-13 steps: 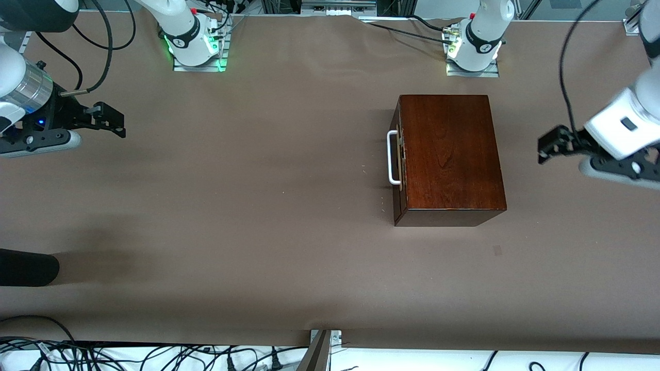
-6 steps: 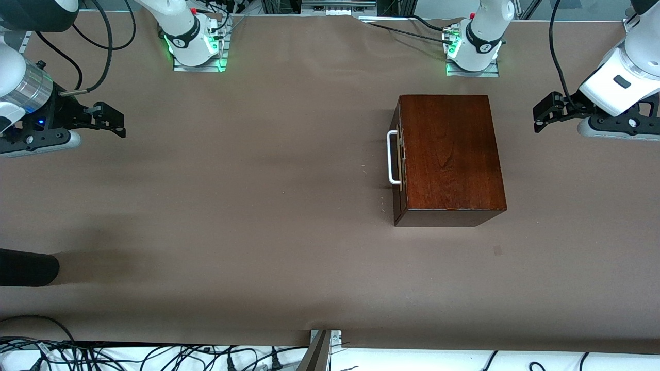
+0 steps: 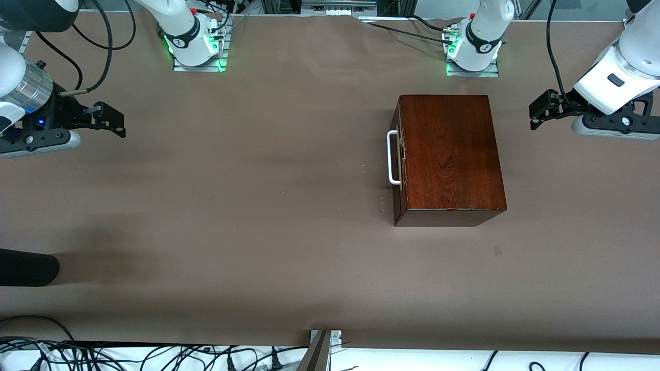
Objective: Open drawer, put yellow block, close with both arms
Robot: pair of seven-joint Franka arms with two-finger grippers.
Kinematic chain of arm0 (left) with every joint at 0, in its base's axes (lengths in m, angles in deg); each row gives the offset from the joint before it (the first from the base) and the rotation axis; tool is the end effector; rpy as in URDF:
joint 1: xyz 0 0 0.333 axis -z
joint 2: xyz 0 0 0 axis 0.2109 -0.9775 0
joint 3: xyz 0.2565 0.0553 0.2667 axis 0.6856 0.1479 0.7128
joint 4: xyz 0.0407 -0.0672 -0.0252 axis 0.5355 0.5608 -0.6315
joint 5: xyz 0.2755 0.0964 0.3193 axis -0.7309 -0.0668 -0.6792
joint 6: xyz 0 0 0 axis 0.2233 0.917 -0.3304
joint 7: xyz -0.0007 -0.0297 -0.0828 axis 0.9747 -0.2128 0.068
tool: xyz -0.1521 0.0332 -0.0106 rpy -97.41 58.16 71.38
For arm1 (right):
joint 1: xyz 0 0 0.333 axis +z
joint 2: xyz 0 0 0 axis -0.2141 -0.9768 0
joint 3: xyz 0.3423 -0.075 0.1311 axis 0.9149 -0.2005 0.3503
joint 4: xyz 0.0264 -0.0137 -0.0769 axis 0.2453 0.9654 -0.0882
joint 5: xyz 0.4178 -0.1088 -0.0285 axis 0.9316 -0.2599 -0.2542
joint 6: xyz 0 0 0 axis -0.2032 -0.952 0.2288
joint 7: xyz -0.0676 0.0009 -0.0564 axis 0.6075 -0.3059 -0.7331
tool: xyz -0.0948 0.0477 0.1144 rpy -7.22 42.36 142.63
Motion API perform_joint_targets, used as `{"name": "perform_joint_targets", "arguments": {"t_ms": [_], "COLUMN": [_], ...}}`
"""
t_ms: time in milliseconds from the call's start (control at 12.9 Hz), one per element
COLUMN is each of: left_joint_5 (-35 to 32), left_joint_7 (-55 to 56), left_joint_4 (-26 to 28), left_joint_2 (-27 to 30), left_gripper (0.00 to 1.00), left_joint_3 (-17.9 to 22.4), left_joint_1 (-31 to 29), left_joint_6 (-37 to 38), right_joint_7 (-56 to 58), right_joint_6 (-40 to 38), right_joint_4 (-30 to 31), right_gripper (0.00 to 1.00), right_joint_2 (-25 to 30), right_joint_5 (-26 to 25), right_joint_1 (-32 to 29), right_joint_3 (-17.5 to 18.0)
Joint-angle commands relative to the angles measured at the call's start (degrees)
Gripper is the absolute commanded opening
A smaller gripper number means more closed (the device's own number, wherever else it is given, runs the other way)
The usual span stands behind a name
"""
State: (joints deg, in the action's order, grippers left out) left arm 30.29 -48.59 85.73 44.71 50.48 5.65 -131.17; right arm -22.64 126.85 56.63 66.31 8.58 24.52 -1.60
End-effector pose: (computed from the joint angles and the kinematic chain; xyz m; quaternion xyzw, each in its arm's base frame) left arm 0.5864 -0.0680 0.6219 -0.9988 0.0422 0.0152 0.0218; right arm 0.6131 0.0575 0.5869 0.9960 0.0873 -0.0177 0.0024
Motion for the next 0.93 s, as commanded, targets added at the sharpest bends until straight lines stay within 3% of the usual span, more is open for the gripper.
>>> {"name": "perform_joint_targets", "arguments": {"t_ms": [0,850], "left_joint_5": [0.81,0.55], "left_joint_7": [0.17,-1.85], "left_joint_4": [0.54,0.19], "left_joint_2": [0.97,0.71], "left_gripper": [1.00,1.00], "left_joint_3": [10.53,14.07], "left_joint_1": [8.51,11.71], "left_joint_6": [0.61,0.96], "right_joint_7": [0.15,0.15], "right_joint_6": [-0.23,-0.41], "right_joint_4": [0.36,0.36], "right_gripper": [1.00,1.00], "right_joint_2": [0.98,1.07], "right_joint_5": [-0.48,-0.48], "right_joint_1": [-0.12,-0.12], "right_joint_3": [0.41,0.41]}}
